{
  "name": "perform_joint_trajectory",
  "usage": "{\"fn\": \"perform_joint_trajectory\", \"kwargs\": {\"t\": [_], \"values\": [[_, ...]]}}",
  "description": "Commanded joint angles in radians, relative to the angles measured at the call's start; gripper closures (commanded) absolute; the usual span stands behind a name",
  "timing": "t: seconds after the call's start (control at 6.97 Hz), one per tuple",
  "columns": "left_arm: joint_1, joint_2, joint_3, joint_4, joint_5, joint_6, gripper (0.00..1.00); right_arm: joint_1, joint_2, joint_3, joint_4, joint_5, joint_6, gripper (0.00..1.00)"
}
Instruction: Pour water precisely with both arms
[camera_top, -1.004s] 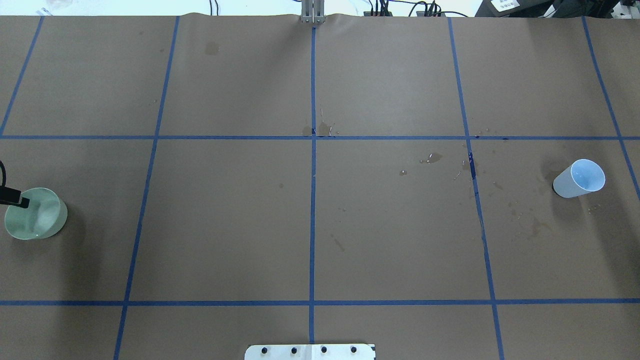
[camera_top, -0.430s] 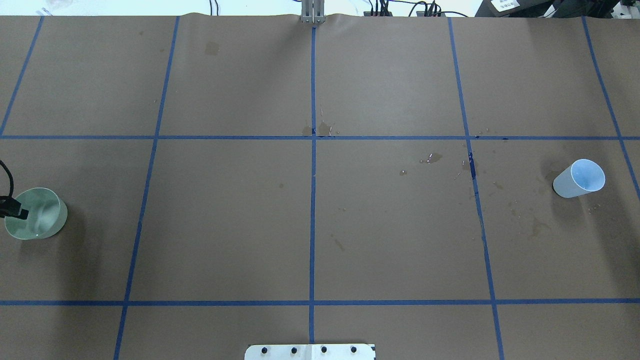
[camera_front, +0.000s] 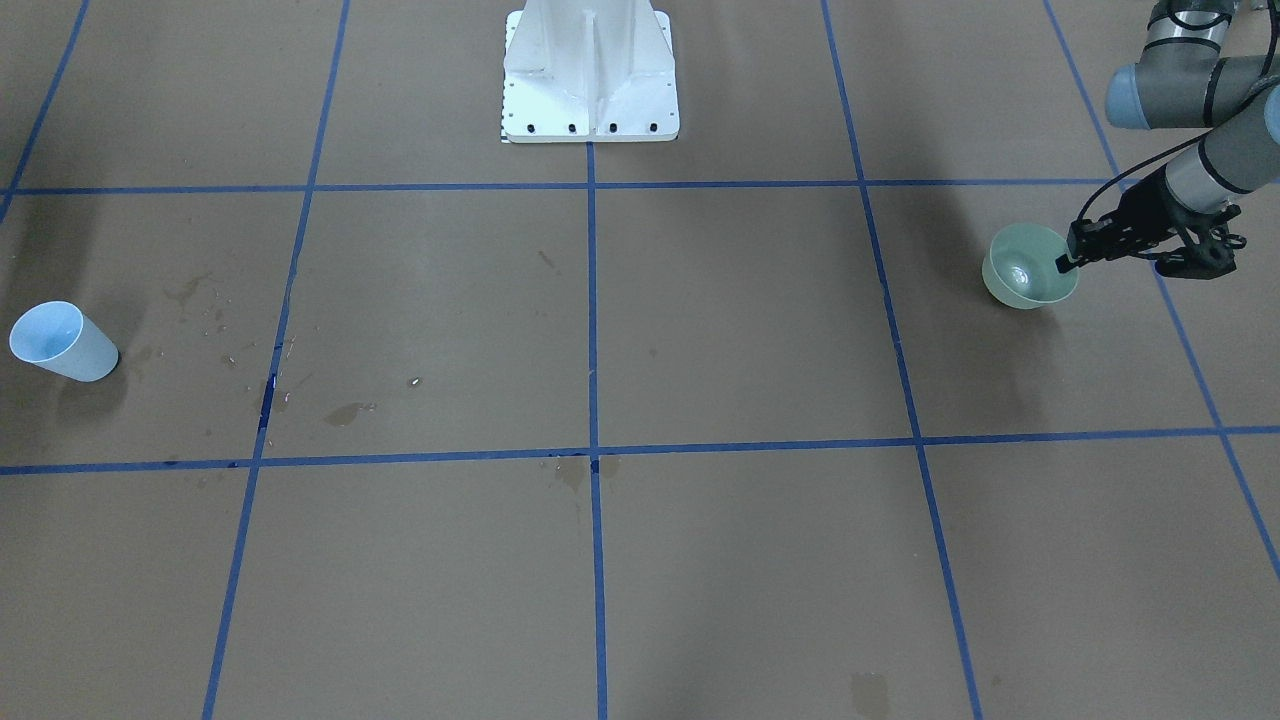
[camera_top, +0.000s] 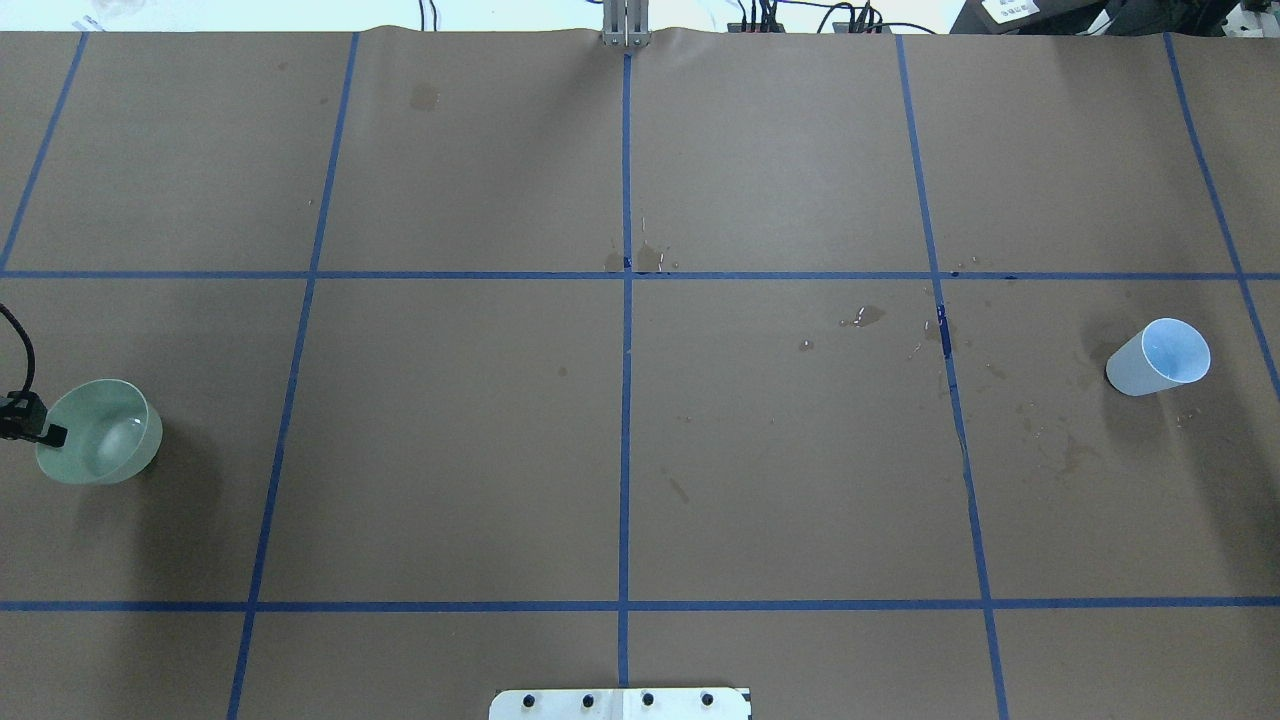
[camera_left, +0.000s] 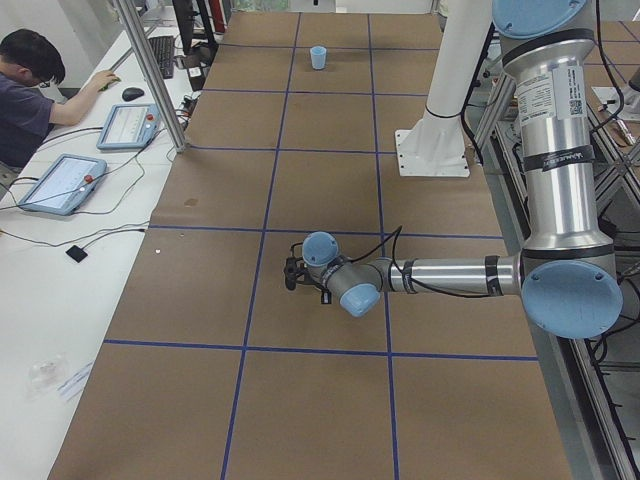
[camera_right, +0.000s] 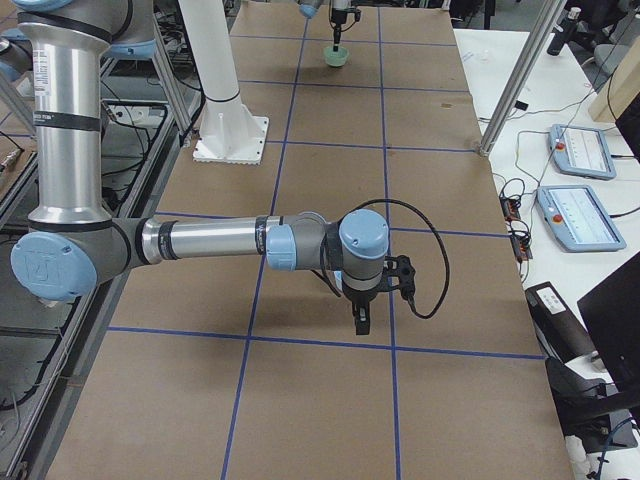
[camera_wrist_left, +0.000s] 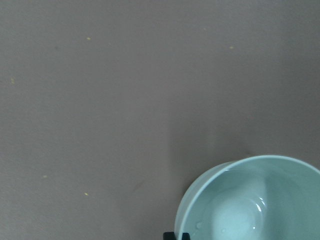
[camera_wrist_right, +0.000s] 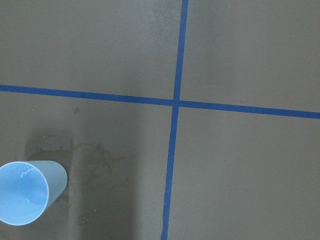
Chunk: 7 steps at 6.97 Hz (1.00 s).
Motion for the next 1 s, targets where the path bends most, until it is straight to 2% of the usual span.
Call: {"fn": "perform_joint_trajectory", "kwargs": {"t": [0.0,0.14,0.29,0.43,0.57,0.72,0.86], "values": [[-0.062,-0.147,-0.173,0.344,-0.076,-0.035,1.0,0.0,-0.004,0.016,0.003,0.008,0.003,0.0],[-0.063,-0.32,-0.232,0.6,-0.069,-0.064,1.0,0.0,-0.015,0.004,0.009,-0.003,0.0,0.0],[-0.043,-0.469,-0.229,0.721,-0.04,-0.142,1.0,0.0,-0.03,0.006,0.015,-0.003,0.001,0.0],[0.067,-0.603,-0.205,0.768,0.015,-0.276,1.0,0.0,-0.029,0.004,0.015,-0.001,0.003,0.0],[0.17,-0.738,-0.126,0.771,0.123,-0.407,1.0,-0.002,-0.027,0.004,0.014,0.002,0.018,0.0],[0.26,-0.868,-0.005,0.765,0.188,-0.49,1.0,0.0,-0.022,0.006,0.008,0.008,0.027,0.0],[0.331,-0.933,0.084,0.751,0.266,-0.514,1.0,-0.002,-0.018,-0.001,0.004,0.02,0.027,0.0]]}}
